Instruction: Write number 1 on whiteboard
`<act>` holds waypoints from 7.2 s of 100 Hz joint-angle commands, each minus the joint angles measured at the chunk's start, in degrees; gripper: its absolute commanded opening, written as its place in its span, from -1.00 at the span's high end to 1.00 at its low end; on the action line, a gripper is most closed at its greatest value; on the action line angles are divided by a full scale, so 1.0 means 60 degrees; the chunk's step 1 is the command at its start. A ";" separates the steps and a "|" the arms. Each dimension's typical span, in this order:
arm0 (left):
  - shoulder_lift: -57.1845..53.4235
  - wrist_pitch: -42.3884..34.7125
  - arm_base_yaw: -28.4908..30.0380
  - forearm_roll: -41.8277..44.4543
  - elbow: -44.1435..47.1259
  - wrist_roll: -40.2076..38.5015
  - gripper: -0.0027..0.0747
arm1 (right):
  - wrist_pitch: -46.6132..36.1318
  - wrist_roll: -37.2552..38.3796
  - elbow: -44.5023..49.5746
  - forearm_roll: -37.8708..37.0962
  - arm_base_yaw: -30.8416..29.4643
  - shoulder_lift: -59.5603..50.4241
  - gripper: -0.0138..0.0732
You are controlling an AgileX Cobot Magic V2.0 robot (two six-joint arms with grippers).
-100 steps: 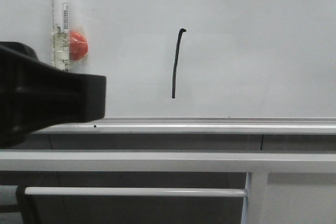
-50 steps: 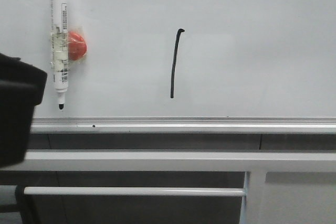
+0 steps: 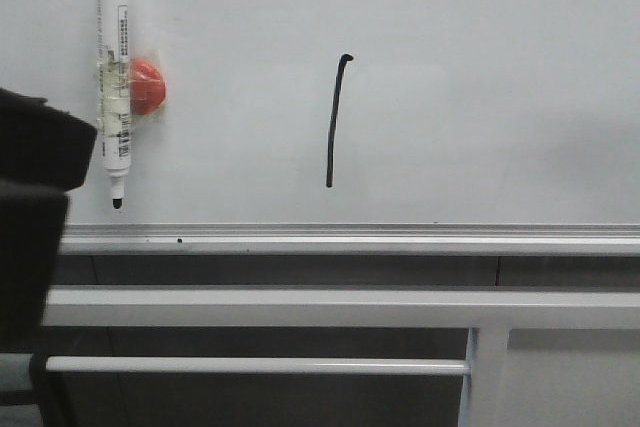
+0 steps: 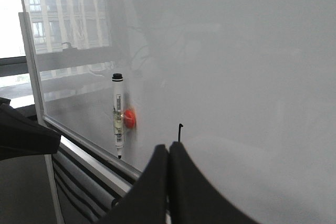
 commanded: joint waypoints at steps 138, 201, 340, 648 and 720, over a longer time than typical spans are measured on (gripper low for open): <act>-0.9015 1.0130 1.1429 0.4937 0.1398 0.0304 0.98 | -0.0489 -0.0119 -0.0246 -0.0175 -0.0029 0.0075 0.83; -1.1136 1.1072 1.6171 0.6899 0.3824 -0.1529 0.98 | -0.0489 -0.0119 -0.0246 -0.0175 -0.0029 0.0075 0.83; -1.1525 1.3704 1.7047 1.6905 0.5151 -1.0064 0.98 | -0.0490 -0.0119 -0.0246 -0.0175 -0.0029 0.0075 0.83; -1.1525 1.3704 1.7047 1.6905 0.5151 -1.0064 0.98 | 0.6443 0.9420 0.0518 -1.0469 -1.0477 -0.1012 0.83; -1.1525 1.3704 1.7009 1.6905 0.5151 -1.0064 0.98 | 0.6460 0.9420 0.0518 -1.0469 -1.0477 -0.1012 0.83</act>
